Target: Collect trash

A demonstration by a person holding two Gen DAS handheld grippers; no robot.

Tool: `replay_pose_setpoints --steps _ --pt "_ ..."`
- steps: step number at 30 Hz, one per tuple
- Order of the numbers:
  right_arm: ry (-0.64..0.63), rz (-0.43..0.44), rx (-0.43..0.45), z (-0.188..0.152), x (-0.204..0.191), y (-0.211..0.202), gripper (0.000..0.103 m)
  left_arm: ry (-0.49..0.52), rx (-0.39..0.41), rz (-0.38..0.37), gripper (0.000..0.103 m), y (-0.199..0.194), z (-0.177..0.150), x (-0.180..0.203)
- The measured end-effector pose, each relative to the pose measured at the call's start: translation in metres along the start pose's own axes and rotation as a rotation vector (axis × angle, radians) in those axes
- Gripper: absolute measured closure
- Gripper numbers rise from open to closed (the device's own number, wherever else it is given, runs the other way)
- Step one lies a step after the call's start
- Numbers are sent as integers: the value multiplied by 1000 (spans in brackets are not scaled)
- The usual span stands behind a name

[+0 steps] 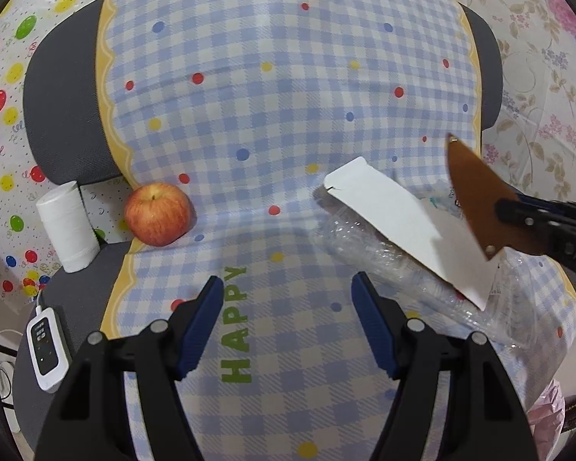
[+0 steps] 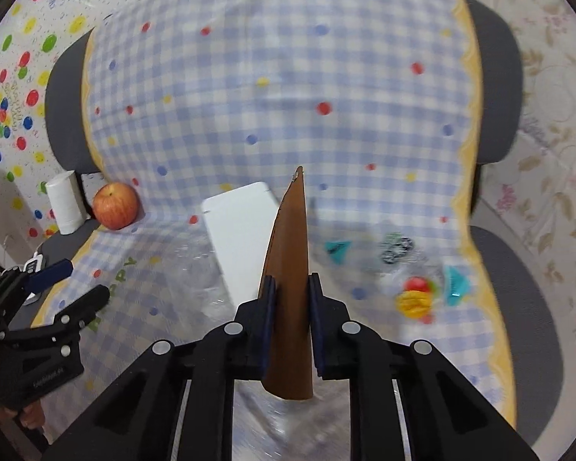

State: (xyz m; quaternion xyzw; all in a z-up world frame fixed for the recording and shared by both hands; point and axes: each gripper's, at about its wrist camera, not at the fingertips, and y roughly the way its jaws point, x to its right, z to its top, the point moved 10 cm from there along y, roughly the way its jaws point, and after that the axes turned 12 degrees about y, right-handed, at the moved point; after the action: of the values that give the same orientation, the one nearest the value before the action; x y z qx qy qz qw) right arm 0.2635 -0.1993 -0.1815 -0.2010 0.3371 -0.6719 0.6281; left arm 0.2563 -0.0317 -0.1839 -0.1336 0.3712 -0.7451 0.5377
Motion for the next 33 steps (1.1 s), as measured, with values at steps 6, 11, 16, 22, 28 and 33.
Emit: replay_pose_setpoints --steps 6,11,16,22,28,33 --pt "-2 -95 12 -14 52 -22 86 19 5 -75 33 17 24 22" --pt "10 -73 -9 -37 68 -28 85 44 -17 -125 32 48 44 39" --pt "-22 -38 -46 -49 53 -15 85 58 -51 -133 32 82 64 45" --pt "-12 -32 -65 -48 48 6 85 52 -96 -142 32 120 76 40" --pt "-31 -40 -78 -49 48 12 85 13 -118 -242 32 143 82 39" --pt "-3 -32 -88 -50 54 16 84 43 -113 -306 53 139 87 53"
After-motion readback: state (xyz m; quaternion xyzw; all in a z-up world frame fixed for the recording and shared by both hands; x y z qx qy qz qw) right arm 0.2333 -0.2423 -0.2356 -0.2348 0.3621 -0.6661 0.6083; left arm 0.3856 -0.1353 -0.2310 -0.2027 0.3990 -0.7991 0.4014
